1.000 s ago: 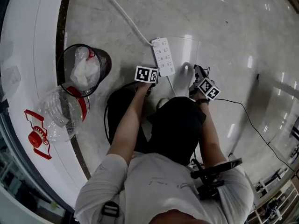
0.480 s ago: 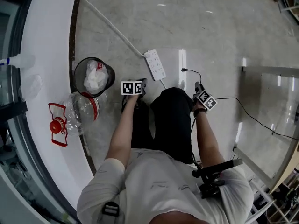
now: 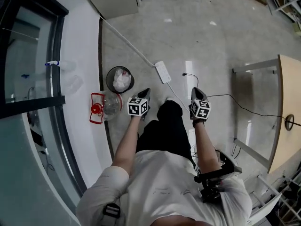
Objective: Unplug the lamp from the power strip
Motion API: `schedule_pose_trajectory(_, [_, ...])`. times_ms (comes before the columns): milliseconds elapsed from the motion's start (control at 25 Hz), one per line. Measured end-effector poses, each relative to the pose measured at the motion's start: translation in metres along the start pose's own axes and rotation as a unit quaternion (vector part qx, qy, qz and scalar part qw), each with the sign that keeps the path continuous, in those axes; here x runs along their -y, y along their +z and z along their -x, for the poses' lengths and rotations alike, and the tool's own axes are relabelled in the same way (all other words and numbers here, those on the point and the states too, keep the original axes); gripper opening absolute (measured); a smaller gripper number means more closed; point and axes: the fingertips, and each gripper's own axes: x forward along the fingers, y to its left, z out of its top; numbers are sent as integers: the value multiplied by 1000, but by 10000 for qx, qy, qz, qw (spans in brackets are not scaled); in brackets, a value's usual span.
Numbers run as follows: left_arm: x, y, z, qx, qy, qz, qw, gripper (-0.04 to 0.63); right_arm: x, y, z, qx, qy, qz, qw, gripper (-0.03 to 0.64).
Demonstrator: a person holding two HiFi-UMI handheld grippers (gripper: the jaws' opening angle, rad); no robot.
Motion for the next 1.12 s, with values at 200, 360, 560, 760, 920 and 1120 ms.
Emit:
schedule_pose_trajectory(200, [75,80,130,675,-41,-572,9961,2,-90,81,123,505,329,17,9982,8])
schedule_pose_trajectory(360, [137,122,223,1298,-146,-1410,9814,2,-147,128,219,1098,527,-213,9923,8])
schedule_pose_trajectory(560, [198,156,297,2065,-576,-1644,9628,2,-202,183,296,1773,950,-158,9794,8])
schedule_pose_trajectory(760, [250,195,355,2740,-815,-1754,9421,2,-234,239,373,2452,1311,130,9605,8])
schedule_pose_trajectory(920, [295,204,392,3184,-898,-1891,9246,2,-241,249,427,2795,1479,238,9484,8])
schedule_pose_trajectory(1120, [354,178,436,3591,-712,-1955,9098,2,-239,222,500,3071,1497,614,9378,8])
